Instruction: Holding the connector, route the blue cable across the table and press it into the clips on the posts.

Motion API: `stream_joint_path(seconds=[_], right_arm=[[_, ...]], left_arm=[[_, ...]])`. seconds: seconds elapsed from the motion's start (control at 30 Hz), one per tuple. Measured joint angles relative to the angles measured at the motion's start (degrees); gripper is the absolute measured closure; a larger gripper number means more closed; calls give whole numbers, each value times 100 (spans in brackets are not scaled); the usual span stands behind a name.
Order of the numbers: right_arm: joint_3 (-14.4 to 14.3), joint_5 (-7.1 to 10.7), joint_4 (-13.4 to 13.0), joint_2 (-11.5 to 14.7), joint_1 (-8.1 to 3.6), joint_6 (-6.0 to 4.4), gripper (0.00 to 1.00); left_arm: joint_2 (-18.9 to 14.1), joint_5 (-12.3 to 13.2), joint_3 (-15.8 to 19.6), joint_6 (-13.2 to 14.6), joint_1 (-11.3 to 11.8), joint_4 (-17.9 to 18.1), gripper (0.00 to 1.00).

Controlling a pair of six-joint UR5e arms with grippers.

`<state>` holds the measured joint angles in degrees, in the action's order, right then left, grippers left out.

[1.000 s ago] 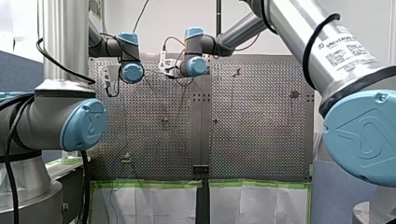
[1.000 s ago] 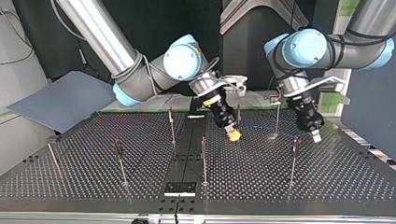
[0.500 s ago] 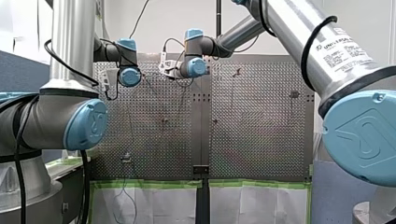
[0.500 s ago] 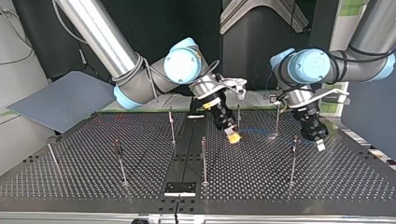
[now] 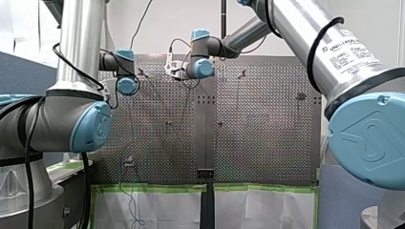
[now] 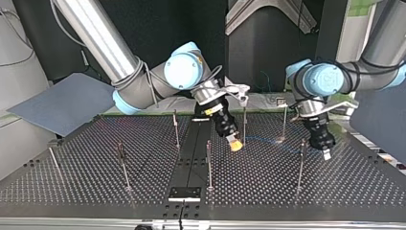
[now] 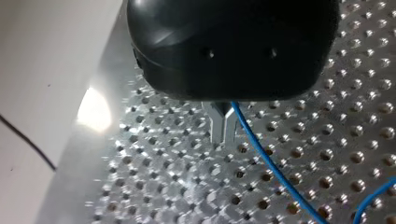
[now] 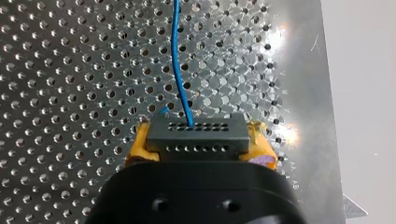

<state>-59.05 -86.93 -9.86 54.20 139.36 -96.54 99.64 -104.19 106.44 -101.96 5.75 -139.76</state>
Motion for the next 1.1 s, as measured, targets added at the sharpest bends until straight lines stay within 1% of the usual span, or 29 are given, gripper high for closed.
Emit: stream_joint_path(seconds=[0.07,0.17,0.2,0.33,0.37,0.4,0.43,0.47,0.5,0.53,0.57,0.6,0.7,0.87,1.0,1.1], right_arm=[[1,0,4,0,0,2,100],[4,-3,8,0,0,7,100],[6,-5,8,0,-1,8,100],[5,-8,7,-1,-1,9,100],[4,-8,7,-1,-1,8,100],[4,-10,8,-1,-1,7,100],[4,-12,10,-1,0,6,100],[3,-13,15,-1,2,4,100],[3,-15,20,-1,4,4,100],[3,-18,26,-1,6,3,100],[3,-20,30,-1,7,2,100],[3,-22,35,0,8,2,100],[3,-25,49,0,13,2,100],[3,-31,89,-1,15,2,100],[3,-34,96,-2,17,0,100],[3,-35,105,-2,17,0,100]], left_arm=[[28,116,-3,-67,16,21,100],[41,193,-4,-142,24,30,100],[42,201,-6,-164,24,28,91],[41,210,-4,-255,16,15,91],[41,210,-4,-268,15,13,85],[42,211,-4,-275,14,11,45],[42,209,-4,-285,10,6,45],[43,193,-5,-311,-3,-17,35],[43,169,-6,-339,-15,-46,18],[42,134,-6,-368,-27,-82,18],[42,91,-6,-400,-39,-135,7],[42,64,-5,-420,-47,-183,0],[42,15,-4,-498,-72,-359,0],[40,4,-2,-700,-128,-651,0],[35,7,32,-756,-178,-886,0],[1,14,143,-768,-211,-1059,0]])
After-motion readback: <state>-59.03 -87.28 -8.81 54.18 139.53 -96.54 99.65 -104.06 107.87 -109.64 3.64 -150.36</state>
